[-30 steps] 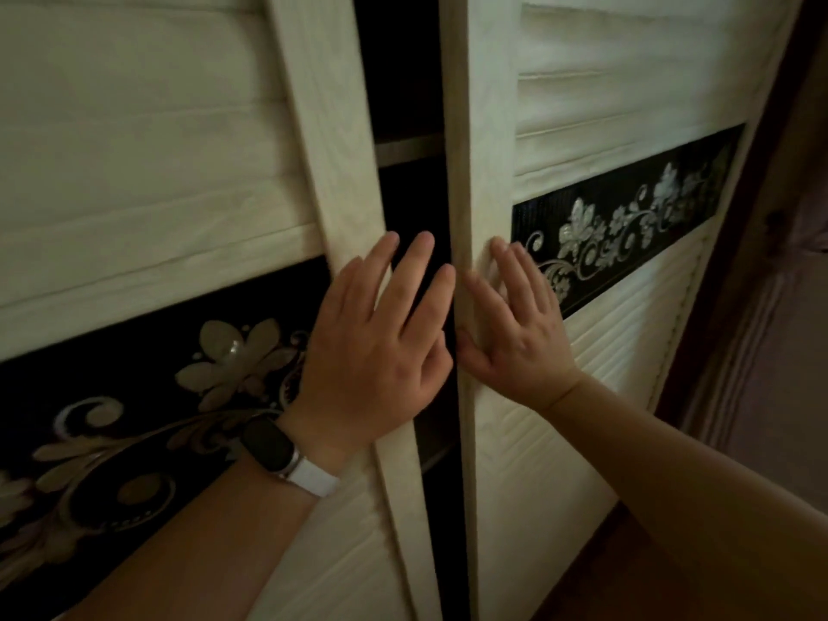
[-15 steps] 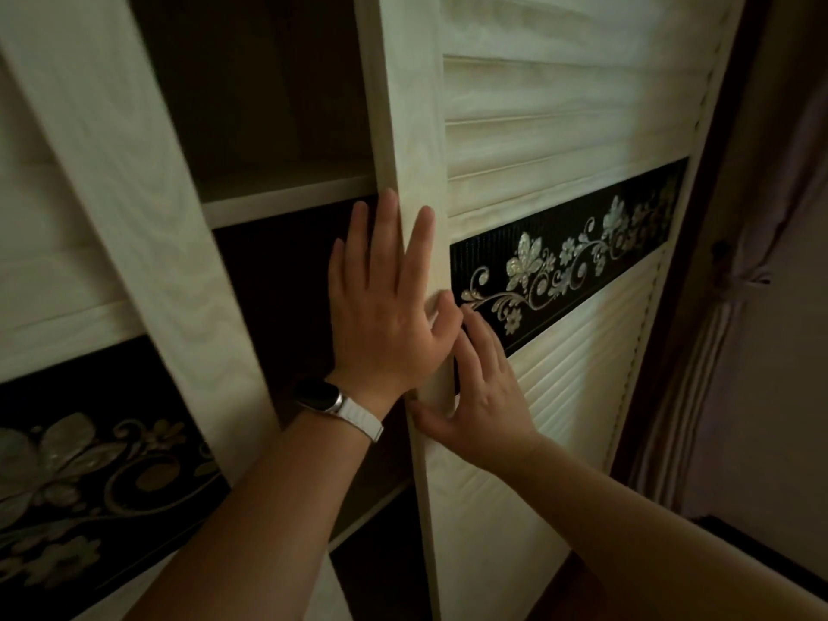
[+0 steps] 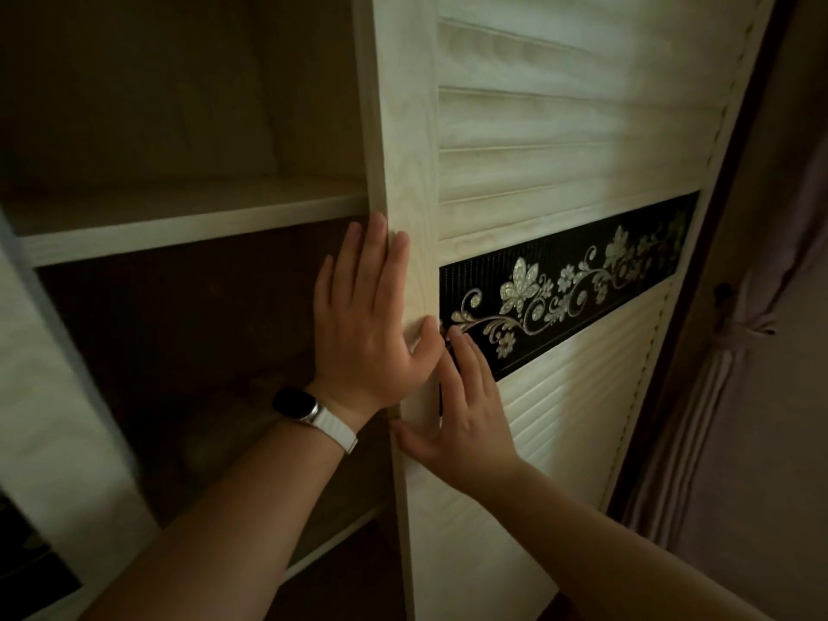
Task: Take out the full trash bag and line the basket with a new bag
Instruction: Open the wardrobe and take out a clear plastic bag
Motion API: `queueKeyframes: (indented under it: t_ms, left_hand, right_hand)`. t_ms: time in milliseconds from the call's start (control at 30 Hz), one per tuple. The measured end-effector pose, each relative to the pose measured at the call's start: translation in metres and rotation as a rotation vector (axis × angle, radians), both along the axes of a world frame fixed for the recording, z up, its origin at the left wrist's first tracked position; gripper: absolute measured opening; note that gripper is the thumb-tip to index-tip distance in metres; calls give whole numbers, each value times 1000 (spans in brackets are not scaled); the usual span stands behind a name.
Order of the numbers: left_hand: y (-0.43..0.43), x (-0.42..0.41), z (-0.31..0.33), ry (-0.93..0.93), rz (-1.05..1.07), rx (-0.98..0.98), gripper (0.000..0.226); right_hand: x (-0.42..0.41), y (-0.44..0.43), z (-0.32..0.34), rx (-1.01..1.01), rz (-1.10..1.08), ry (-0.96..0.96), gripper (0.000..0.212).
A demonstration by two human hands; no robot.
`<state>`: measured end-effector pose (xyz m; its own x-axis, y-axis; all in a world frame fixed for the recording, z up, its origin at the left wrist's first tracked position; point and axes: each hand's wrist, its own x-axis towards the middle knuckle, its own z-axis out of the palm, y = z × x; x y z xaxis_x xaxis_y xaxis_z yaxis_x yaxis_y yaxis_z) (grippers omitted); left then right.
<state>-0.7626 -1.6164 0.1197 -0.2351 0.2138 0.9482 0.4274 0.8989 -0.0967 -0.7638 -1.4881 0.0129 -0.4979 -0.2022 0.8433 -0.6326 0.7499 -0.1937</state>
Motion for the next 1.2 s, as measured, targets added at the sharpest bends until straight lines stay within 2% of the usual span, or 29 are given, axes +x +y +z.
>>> queueKeyframes:
  t_ms: [300, 433, 667, 867, 1067, 1200]
  left_hand:
    - [52, -28, 2, -40, 119, 29, 84]
    - [56, -36, -1, -19, 97, 42, 84]
    - [57, -42, 1, 10, 6, 44, 82]
    - [54, -42, -1, -38, 3, 39, 82]
    - [41, -27, -8, -141, -33, 1, 78]
    - [1, -8, -41, -318, -7, -40, 61]
  right_hand:
    - [-32, 50, 7, -8, 10, -32, 85]
    - [-40, 64, 5, 95, 31, 13, 85]
    - [-44, 63, 2, 44, 20, 17, 84]
    - [-44, 68, 5, 86, 17, -6, 88]
    - [-25, 61, 3, 27, -12, -46, 82]
    - [-5, 58, -4, 121, -16, 75, 60]
